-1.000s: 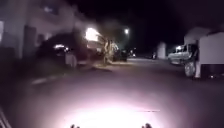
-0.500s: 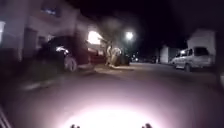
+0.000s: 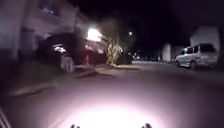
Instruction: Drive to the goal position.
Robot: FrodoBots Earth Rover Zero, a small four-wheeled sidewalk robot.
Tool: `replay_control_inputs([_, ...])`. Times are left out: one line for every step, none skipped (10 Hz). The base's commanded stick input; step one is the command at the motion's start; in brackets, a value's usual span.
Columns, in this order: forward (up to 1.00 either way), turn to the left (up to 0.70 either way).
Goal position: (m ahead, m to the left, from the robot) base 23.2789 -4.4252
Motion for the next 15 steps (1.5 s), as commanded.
replay_control_inputs([0.85, -0.28])
replay_control_inputs([0.85, -0.33])
replay_control_inputs([0.85, -0.26])
replay_control_inputs([0.85, -0.15])
replay_control_inputs([0.85, -0.04])
replay_control_inputs([0.85, 0.00])
replay_control_inputs([0.85, 0.00])
replay_control_inputs([0.85, 0.00])
replay_control_inputs([0.85, 0.00])
replay_control_inputs([0.85, 0.00])
replay_control_inputs([0.85, 0.00])
replay_control_inputs([0.85, 0.00])
replay_control_inputs([0.85, 0.00])
replay_control_inputs([0.85, 0.00])
replay_control_inputs([0.85, 0.00])
